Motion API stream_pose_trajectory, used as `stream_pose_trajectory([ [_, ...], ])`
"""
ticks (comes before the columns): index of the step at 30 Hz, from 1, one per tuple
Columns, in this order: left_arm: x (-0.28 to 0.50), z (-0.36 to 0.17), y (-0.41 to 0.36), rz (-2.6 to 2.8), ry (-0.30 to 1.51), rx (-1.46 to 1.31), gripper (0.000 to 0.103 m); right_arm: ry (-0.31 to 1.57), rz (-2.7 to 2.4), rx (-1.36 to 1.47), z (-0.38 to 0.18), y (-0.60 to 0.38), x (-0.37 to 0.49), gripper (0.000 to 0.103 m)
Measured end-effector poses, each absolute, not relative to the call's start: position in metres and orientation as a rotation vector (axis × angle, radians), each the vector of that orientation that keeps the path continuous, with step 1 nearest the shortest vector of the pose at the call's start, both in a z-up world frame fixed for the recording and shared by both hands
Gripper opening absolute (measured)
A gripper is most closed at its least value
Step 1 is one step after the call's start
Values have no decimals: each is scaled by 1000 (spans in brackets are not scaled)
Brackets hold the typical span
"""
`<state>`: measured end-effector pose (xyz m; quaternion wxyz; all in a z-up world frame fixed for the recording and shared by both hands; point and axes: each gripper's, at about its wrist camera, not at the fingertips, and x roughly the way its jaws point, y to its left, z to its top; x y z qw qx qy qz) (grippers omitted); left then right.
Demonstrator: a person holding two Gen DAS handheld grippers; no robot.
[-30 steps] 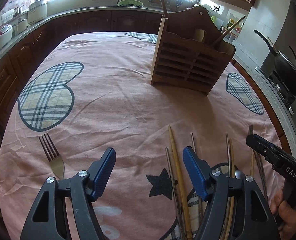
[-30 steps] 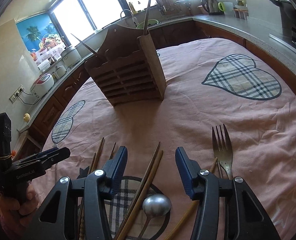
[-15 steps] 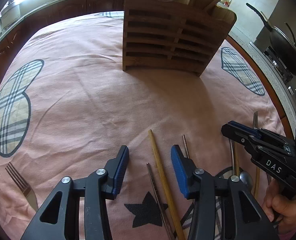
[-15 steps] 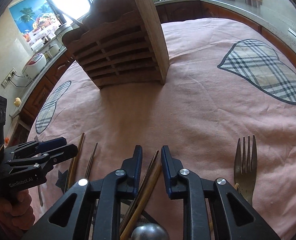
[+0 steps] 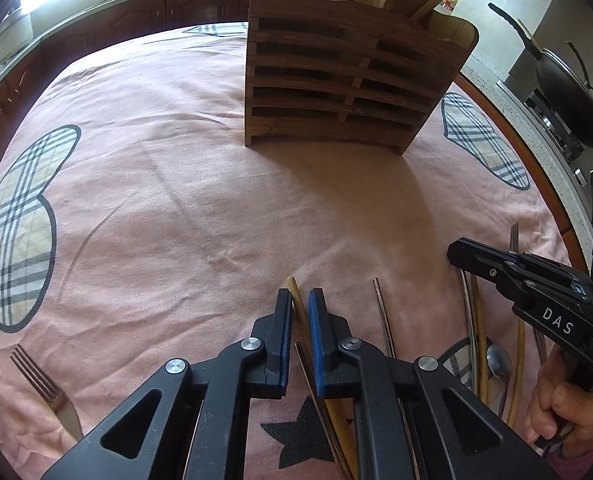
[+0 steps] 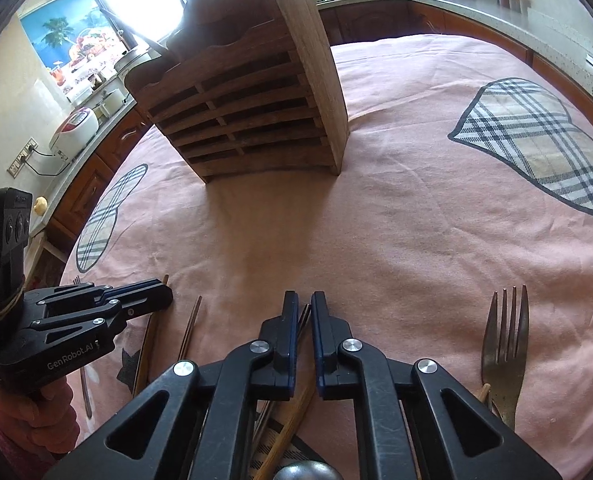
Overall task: Organize utensils
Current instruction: 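Lower the left tool onto another wooden chopstick and close it, then carry the chopstick with the left tool up over the wooden holder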
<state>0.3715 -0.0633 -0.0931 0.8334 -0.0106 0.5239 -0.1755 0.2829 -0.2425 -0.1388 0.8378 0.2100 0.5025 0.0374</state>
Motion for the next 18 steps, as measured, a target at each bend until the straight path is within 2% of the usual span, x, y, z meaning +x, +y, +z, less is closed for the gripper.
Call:
stream_pose_trajectory([
  [18, 296, -5, -9, -415, 917, -189, 5, 876, 123, 499, -67, -245, 259, 4],
])
